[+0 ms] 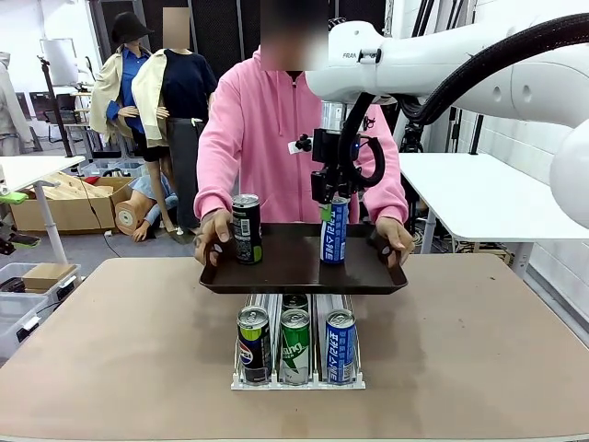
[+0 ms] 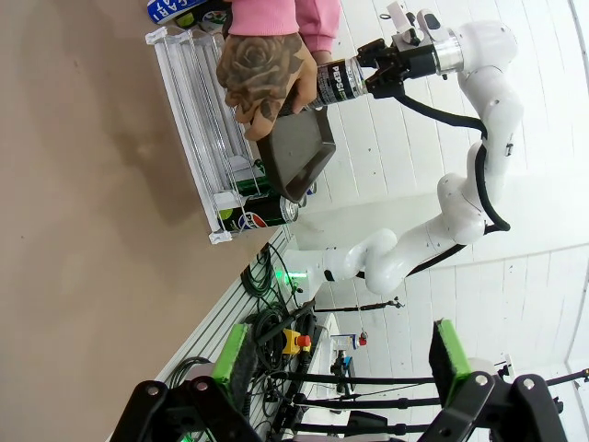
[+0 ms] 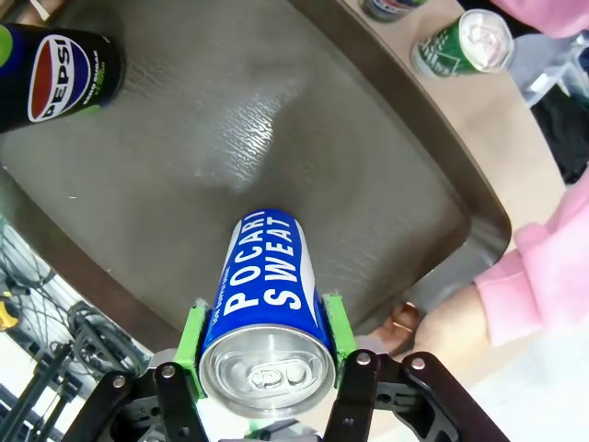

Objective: Retrieve and hand over the desired beverage to the person.
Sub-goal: Place the picked can on the Handle tray extended by the person.

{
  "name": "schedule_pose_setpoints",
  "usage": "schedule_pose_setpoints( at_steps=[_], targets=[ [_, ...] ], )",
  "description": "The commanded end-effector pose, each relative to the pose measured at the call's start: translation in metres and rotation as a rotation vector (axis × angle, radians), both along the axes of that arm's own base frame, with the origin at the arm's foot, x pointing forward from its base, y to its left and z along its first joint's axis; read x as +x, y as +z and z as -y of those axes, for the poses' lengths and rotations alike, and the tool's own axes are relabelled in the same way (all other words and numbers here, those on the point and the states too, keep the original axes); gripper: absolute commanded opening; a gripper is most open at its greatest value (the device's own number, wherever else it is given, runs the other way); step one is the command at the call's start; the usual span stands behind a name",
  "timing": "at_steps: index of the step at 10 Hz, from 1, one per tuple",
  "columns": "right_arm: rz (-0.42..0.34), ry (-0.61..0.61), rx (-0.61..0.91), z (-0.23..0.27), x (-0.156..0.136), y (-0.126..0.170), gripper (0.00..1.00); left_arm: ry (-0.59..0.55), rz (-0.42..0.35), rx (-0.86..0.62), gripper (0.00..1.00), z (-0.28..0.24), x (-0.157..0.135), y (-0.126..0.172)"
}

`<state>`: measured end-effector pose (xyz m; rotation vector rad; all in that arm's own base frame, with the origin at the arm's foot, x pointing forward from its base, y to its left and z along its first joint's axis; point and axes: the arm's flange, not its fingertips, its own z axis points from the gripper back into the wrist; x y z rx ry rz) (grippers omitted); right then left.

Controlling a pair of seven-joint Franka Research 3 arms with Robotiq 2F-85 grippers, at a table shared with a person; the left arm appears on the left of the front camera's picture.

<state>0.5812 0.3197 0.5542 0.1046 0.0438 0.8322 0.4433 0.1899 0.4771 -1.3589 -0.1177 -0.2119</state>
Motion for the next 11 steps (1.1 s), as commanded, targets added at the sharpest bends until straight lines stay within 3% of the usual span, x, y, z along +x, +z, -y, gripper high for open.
schedule_pose_setpoints(
  at_steps=[1, 2, 5, 6, 11],
  targets=[
    [0.003, 0.025, -0.015, -0.006, 0.006, 0.007, 0.19, 0.013, 0.004, 0.012, 1.00, 0.002, -0.003, 0.000],
    [0.001, 0.026, -0.014, -0.006, 0.006, 0.008, 0.32, 0.013, 0.004, 0.012, 1.00, 0.002, -0.003, 0.000],
    [0.009, 0.029, -0.022, -0.004, 0.004, 0.015, 0.91, 0.013, 0.004, 0.012, 1.00, 0.002, -0.003, 0.000],
    [0.018, 0.021, -0.020, -0.003, 0.002, 0.021, 1.00, 0.013, 0.004, 0.012, 1.00, 0.002, -0.003, 0.000],
    [0.079, -0.035, -0.024, 0.012, -0.020, 0.073, 1.00, 0.013, 0.004, 0.012, 1.00, 0.002, -0.003, 0.000]
  ],
)
